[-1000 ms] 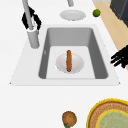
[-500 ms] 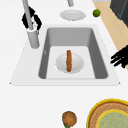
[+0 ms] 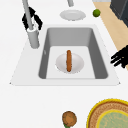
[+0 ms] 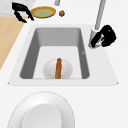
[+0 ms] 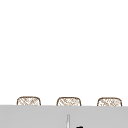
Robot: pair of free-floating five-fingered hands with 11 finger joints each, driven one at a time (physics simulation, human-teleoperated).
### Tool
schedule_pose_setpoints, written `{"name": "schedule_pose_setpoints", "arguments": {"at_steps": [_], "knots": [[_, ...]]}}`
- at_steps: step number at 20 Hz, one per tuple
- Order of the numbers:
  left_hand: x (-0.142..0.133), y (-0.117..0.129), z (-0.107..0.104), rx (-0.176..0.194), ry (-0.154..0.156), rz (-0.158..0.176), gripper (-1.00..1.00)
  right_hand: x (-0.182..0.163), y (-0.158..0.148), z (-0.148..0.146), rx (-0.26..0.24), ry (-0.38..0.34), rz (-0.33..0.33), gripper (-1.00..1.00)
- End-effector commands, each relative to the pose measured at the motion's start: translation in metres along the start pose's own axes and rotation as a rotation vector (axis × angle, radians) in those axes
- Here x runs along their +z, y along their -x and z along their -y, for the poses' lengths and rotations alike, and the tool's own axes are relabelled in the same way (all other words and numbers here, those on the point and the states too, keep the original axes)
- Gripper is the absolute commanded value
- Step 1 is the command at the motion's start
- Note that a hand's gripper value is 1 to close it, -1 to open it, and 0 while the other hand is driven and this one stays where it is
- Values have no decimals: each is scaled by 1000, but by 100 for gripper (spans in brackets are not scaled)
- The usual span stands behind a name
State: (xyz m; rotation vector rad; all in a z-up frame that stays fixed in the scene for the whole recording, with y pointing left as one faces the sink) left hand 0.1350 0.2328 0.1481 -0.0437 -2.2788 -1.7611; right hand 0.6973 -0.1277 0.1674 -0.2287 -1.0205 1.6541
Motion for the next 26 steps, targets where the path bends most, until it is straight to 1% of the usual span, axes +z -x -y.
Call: {"name": "schedule_pose_setpoints", "arguments": {"at_steps": [1, 4, 6, 9, 11, 15, 17, 21, 26], "knots": [[0, 0, 0, 0, 0, 0, 0, 11, 14, 2, 3, -11, -8, -100], [0, 0, 0, 0, 0, 0, 0, 29, 19, 15, -11, -21, 13, -100], [0, 0, 0, 0, 0, 0, 0, 36, 19, 21, -16, -32, 12, -100], [0, 0, 0, 0, 0, 0, 0, 54, 31, 29, 13, -36, -13, -100], [0, 0, 0, 0, 0, 0, 0, 67, 36, 30, 18, -39, -25, -100], [0, 0, 0, 0, 0, 0, 0, 78, 36, 19, 6, -27, -74, -100], [0, 0, 0, 0, 0, 0, 0, 85, 36, 15, 12, -14, -101, -100], [0, 0, 0, 0, 0, 0, 0, 98, 35, 1, 24, -11, -169, -100], [0, 0, 0, 0, 0, 0, 0, 109, 30, -23, 18, -9, -239, -100]]}}
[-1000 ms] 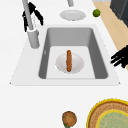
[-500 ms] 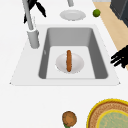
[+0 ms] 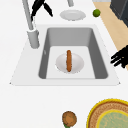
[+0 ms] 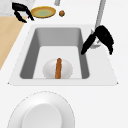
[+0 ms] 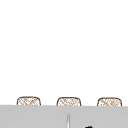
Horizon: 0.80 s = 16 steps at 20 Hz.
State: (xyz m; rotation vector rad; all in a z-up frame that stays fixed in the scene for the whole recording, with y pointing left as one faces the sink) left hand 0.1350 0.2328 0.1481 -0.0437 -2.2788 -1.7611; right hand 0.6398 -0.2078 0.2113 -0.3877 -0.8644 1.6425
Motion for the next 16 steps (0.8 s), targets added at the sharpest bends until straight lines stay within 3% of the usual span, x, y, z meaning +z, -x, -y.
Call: {"name": "schedule_pose_setpoints", "arguments": {"at_steps": [1, 10, 16], "knots": [[0, 0, 0, 0, 0, 0, 0, 10, -4, -20, -22, 5, -61, -100], [0, 0, 0, 0, 0, 0, 0, 34, -13, -60, -9, -2, -70, -100], [0, 0, 0, 0, 0, 0, 0, 69, -22, -93, 3, 21, -49, -100]]}}
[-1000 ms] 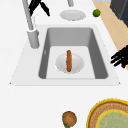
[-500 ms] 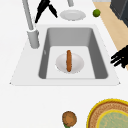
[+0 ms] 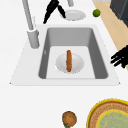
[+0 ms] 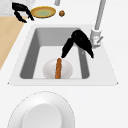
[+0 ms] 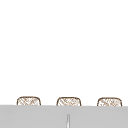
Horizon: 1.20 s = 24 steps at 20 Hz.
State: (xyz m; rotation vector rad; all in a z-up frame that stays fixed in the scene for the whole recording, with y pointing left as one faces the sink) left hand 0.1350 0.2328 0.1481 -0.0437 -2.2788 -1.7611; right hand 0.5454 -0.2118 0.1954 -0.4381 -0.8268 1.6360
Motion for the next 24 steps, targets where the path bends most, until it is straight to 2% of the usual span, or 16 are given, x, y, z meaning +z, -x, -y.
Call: {"name": "schedule_pose_setpoints", "arguments": {"at_steps": [1, 4, 6, 9, 14, 18, 21, 24], "knots": [[0, 0, 0, 0, 0, 0, 0, 23, -2, -22, -14, 25, 7, -100], [0, 0, 0, 0, 0, 0, 0, 41, -4, -34, -24, 12, 14, -100], [0, 0, 0, 0, 0, 0, 0, 46, -10, -43, -14, 7, -3, -100], [0, 0, 0, 0, 0, 0, 0, 46, -27, -69, -25, 38, -51, -100], [0, 0, 0, 0, 0, 0, 0, 35, -39, -100, -51, 25, -138, -100], [0, 0, 0, 0, 0, 0, 0, 27, -47, -123, -78, 42, -149, -100], [0, 0, 0, 0, 0, 0, 0, 18, -61, -143, -48, 44, -167, -100], [0, 0, 0, 0, 0, 0, 0, 4, -83, -161, -14, -8, -173, -100]]}}
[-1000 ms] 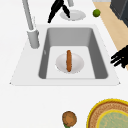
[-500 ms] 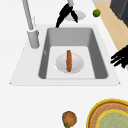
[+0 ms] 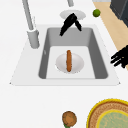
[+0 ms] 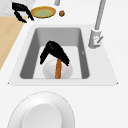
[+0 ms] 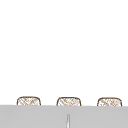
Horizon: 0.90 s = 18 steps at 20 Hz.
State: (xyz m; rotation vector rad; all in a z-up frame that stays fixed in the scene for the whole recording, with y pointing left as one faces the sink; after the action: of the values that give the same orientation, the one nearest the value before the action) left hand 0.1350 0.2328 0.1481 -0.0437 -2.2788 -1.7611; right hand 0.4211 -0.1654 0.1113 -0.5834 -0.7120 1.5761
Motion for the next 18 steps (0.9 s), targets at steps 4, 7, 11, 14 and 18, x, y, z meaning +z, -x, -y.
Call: {"name": "schedule_pose_setpoints", "arguments": {"at_steps": [4, 7, 11, 14, 18], "knots": [[0, 0, 0, 0, 0, 0, 0, -4, -49, -40, 19, -25, -30, -100], [0, 0, 0, 0, 0, 0, 0, -20, -72, -52, 19, -34, -34, -100], [0, 0, 0, 0, 0, 0, 0, -39, -95, -83, 20, 14, -36, -100], [0, 0, 0, 0, 0, 0, 0, -55, -97, -92, 37, 54, -57, -100], [0, 0, 0, 0, 0, 0, 0, -87, -99, -108, 27, 53, -9, -100]]}}
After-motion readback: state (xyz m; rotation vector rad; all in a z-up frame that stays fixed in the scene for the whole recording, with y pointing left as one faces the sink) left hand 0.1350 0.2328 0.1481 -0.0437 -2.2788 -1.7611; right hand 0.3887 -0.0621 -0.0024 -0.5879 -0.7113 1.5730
